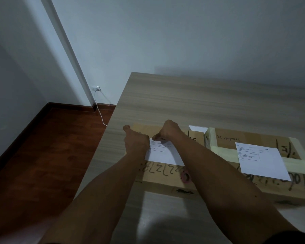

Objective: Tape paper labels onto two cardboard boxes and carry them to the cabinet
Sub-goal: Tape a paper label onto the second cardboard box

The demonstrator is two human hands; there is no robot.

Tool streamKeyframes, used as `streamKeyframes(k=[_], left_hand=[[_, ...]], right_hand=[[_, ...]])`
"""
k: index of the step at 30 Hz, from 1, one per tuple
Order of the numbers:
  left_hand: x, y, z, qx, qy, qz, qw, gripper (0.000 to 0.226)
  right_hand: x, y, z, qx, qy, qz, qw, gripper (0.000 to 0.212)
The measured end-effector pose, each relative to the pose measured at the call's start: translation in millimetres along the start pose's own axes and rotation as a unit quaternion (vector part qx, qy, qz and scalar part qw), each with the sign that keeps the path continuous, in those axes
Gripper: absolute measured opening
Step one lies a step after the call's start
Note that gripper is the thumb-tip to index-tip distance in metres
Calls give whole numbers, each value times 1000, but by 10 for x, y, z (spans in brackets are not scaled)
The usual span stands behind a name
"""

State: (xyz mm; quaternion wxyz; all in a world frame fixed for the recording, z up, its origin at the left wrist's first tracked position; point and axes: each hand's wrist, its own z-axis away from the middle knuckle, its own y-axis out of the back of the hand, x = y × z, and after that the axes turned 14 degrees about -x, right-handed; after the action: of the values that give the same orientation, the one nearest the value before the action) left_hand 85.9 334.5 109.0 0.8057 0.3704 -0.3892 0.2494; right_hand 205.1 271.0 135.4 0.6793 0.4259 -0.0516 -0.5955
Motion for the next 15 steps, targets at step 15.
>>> streamKeyframes(k=[15], left_hand=[[-113, 17, 4, -10, -46, -16, 999, 102]], right_hand=[[82, 51, 95, -15, 17, 7, 1000, 53]])
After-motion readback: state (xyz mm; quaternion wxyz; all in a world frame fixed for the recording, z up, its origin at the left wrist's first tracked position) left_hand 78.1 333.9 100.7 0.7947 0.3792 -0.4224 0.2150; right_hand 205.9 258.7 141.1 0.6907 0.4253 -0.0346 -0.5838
